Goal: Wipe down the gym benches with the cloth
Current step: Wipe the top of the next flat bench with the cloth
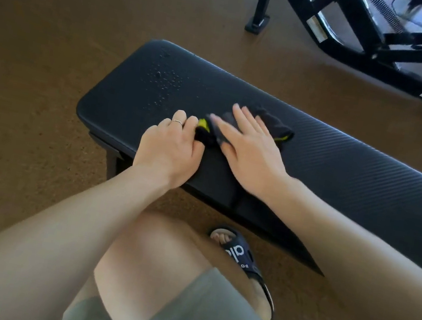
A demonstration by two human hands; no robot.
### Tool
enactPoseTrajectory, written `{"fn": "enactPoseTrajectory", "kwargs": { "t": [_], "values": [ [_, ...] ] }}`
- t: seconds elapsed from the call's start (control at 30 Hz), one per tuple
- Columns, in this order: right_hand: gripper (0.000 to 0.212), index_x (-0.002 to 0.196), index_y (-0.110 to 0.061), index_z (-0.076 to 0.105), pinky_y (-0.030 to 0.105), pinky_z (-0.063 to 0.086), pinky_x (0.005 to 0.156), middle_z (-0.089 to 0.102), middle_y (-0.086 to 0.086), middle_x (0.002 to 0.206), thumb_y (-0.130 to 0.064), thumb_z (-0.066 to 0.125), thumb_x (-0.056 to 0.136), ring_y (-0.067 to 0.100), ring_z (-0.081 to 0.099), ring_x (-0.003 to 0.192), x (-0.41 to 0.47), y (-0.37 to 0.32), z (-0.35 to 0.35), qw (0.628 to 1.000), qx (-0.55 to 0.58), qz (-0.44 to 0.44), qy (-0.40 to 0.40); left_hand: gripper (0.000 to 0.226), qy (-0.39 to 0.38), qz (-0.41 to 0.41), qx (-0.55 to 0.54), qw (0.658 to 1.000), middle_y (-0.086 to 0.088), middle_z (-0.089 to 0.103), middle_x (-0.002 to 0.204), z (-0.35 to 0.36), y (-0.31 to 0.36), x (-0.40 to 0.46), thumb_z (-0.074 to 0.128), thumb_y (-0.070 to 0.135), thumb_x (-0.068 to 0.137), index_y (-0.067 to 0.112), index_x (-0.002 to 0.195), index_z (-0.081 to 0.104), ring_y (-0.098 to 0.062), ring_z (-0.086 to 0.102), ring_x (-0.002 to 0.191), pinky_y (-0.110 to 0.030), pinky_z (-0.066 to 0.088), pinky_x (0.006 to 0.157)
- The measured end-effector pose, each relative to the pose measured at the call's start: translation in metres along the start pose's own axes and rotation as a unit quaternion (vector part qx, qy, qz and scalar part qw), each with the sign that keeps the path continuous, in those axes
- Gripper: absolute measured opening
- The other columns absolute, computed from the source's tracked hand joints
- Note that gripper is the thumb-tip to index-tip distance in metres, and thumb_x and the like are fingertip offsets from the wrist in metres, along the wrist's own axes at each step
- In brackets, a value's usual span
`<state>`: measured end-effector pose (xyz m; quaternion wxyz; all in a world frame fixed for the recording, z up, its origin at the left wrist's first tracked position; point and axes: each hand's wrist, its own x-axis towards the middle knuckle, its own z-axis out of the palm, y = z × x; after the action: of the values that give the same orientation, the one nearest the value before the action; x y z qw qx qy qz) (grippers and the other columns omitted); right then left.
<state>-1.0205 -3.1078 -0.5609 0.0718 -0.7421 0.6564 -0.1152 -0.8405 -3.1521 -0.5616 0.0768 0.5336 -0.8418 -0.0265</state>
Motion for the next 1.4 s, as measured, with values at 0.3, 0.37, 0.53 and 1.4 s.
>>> {"fn": "enactPoseTrajectory", "kwargs": {
  "t": [0.3, 0.37, 0.53, 1.4],
  "values": [
    [0.051, 0.16, -0.041, 0.028, 0.039, 0.01, 0.129, 0.017, 0.005, 0.171, -0.046, 0.029, 0.109, 0.024, 0.011, 0.159, -0.044, 0.028, -0.016, 0.992, -0.015, -0.095, -0.083, 0.058, -0.013, 0.06, 0.082, 0.995, -0.014, 0.036, 0.148, -0.004, -0.044, 0.014, 0.029, 0.057, 0.096, 0.026, 0.145, 0.038, -0.037, 0.035, 0.137, -0.054, 0.025, 0.115],
    [0.05, 0.159, -0.038, 0.034, 0.042, 0.014, 0.128, 0.022, 0.009, 0.17, -0.041, 0.036, 0.109, 0.028, 0.016, 0.158, 0.0, 0.032, -0.009, 0.996, -0.007, -0.079, -0.049, 0.069, -0.048, 0.027, 0.049, 0.997, -0.007, 0.012, 0.168, 0.001, -0.047, 0.015, 0.018, 0.062, 0.096, 0.035, 0.159, 0.018, -0.029, 0.01, 0.156, -0.054, 0.003, 0.126],
    [0.048, 0.16, -0.037, 0.03, 0.043, 0.01, 0.128, 0.019, 0.012, 0.171, -0.038, 0.033, 0.112, 0.031, 0.013, 0.158, 0.098, 0.027, 0.002, 1.0, -0.011, 0.023, -0.008, 0.069, -0.079, 0.022, 0.042, 0.996, 0.006, -0.004, 0.172, 0.003, -0.05, 0.018, 0.008, 0.065, 0.098, 0.041, 0.162, 0.002, -0.016, -0.008, 0.158, -0.052, -0.004, 0.127],
    [0.046, 0.156, -0.038, 0.036, 0.042, 0.044, 0.098, 0.044, 0.008, 0.156, -0.039, 0.034, 0.11, 0.035, 0.05, 0.135, 0.168, 0.027, 0.003, 0.998, 0.002, -0.049, -0.038, 0.071, -0.056, 0.001, 0.03, 0.998, 0.007, 0.009, 0.171, 0.001, -0.048, 0.016, 0.017, 0.058, 0.101, 0.026, 0.164, 0.014, -0.014, 0.003, 0.158, -0.049, 0.002, 0.128]
  ]
}}
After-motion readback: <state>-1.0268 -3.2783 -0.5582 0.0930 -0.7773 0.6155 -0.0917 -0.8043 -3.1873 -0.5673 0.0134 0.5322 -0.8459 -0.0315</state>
